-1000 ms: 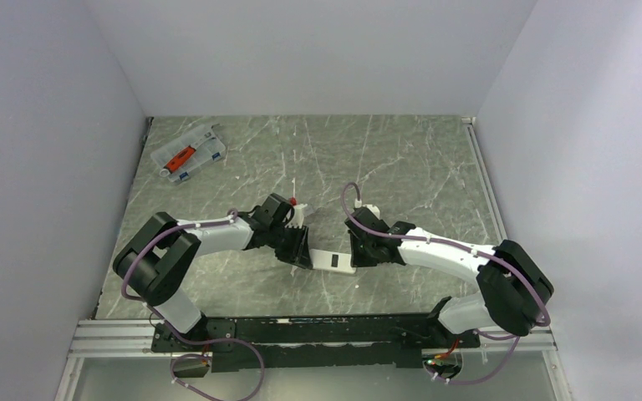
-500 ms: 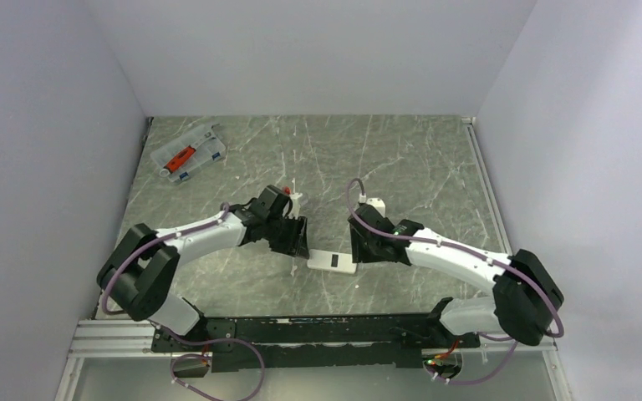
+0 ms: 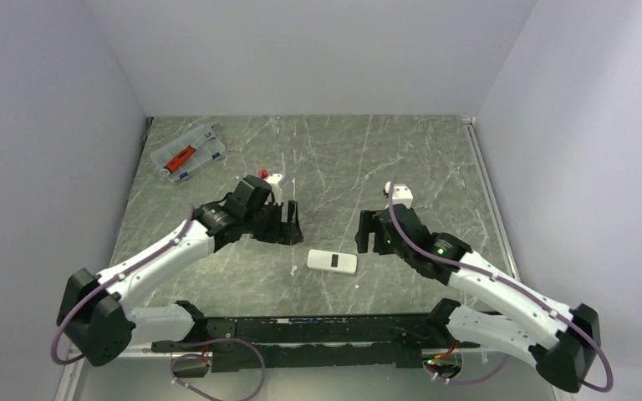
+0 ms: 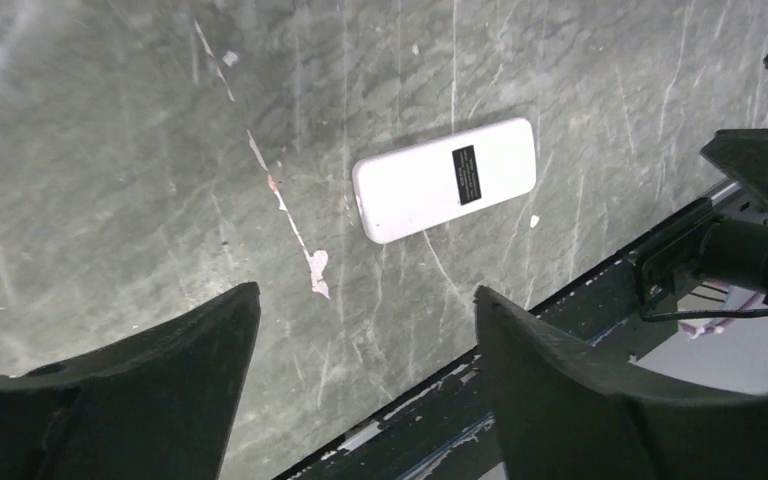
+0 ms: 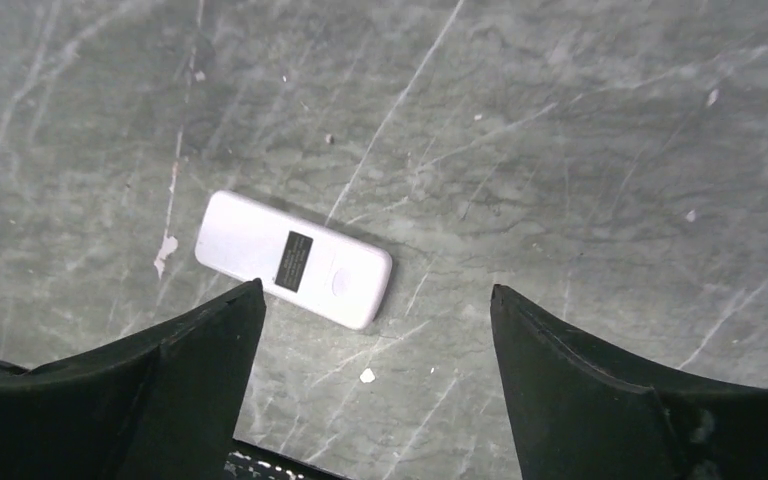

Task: Load the batteries into the remote control
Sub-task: Reset both arms

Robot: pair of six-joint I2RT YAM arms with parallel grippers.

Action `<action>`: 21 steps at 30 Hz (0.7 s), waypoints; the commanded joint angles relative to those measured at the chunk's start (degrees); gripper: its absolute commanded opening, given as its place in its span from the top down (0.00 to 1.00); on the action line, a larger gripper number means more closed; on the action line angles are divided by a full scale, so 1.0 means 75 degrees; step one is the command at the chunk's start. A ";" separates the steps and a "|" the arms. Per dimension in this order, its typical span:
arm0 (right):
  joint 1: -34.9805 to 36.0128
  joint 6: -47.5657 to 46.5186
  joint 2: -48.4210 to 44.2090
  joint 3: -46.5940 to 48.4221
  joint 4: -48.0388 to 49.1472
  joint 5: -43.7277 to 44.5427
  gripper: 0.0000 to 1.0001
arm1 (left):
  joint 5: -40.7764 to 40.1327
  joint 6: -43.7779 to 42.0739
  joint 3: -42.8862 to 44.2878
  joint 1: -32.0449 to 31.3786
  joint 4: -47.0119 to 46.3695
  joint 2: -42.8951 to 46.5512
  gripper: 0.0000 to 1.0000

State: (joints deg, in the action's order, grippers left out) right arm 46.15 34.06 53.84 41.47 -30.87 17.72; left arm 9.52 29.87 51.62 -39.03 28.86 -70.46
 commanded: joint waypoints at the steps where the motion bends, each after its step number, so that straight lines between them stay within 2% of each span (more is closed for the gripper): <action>1: -0.0036 -0.0370 -0.0957 -0.0144 -0.0186 0.0612 0.13 | -0.0762 0.0170 0.0517 -0.0023 0.0806 0.0675 0.02; 9: -0.0042 -0.0426 -0.2074 0.0027 -0.0610 0.1013 0.00 | -0.1253 0.0206 0.0811 -0.0023 0.1676 0.1663 0.01; 15: -0.0042 -0.0440 -0.2671 0.0273 -0.0813 0.1213 0.00 | -0.1249 0.0010 0.0855 -0.0022 0.2115 0.2347 0.01; 21: -0.0035 -0.0491 -0.3177 0.0463 -0.1111 0.1514 0.00 | -0.2138 -0.0200 0.0682 -0.0029 0.2451 0.3405 0.01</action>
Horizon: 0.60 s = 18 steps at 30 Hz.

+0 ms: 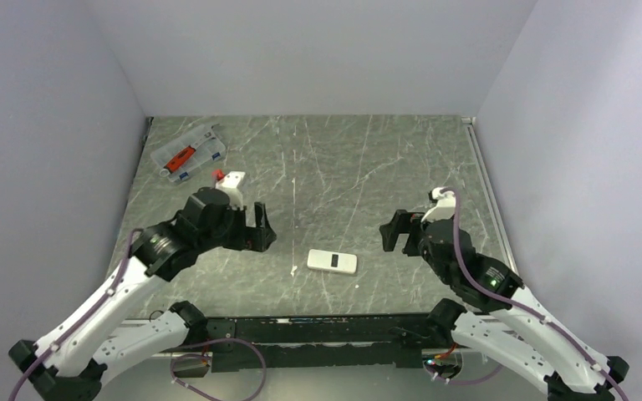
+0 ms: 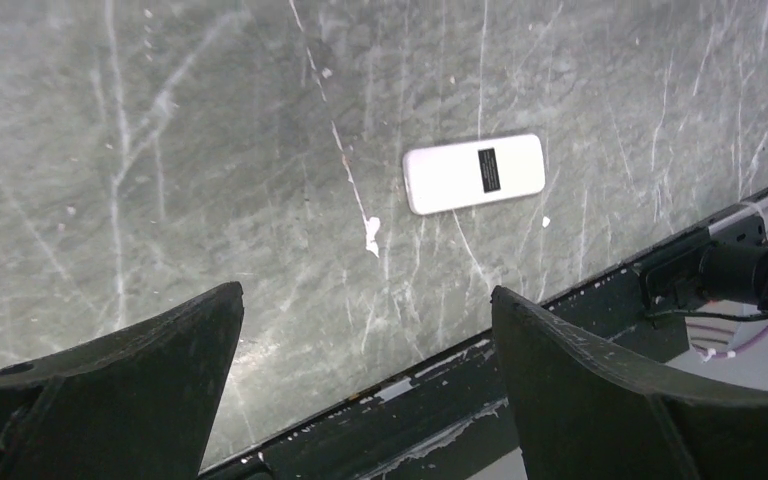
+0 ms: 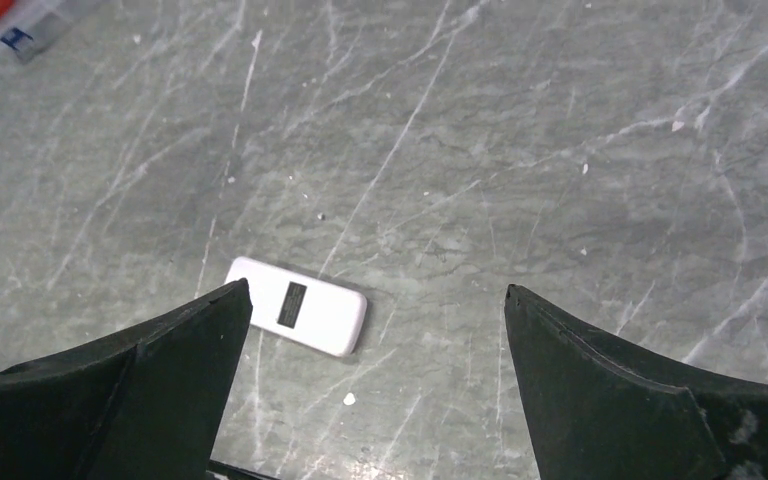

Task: Load the batteries into the remote control
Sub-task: Reset both arms

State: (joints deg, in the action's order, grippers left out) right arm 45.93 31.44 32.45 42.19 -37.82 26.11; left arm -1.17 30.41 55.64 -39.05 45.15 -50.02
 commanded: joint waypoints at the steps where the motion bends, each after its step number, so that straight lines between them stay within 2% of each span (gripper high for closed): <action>1: -0.0007 -0.0138 -0.0427 0.0313 -0.0145 0.0381 0.00 | -0.0886 -0.0275 0.0052 -0.0024 0.0320 0.0959 0.01; 4: -0.0004 -0.0070 -0.0735 0.0142 -0.0117 0.0433 0.00 | -0.1111 -0.0269 -0.0270 -0.0021 0.0302 0.1642 0.01; 8: -0.0003 -0.0045 -0.1086 0.0077 -0.0157 0.0545 0.00 | -0.0886 -0.0340 -0.0436 -0.0016 0.0065 0.2251 0.01; 12: -0.0006 -0.0107 -0.1312 -0.0059 -0.0019 0.0457 0.00 | -0.0953 -0.0423 -0.0419 -0.0017 0.0036 0.2451 0.01; 18: -0.0003 -0.0159 -0.1023 -0.0040 -0.0042 0.0421 0.00 | -0.0456 -0.0666 -0.0575 -0.0015 -0.0041 0.2562 0.01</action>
State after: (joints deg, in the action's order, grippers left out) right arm 45.93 31.24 23.20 41.71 -39.27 28.49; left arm -6.74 27.35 52.03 -39.05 46.72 -31.59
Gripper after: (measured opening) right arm 0.997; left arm 0.992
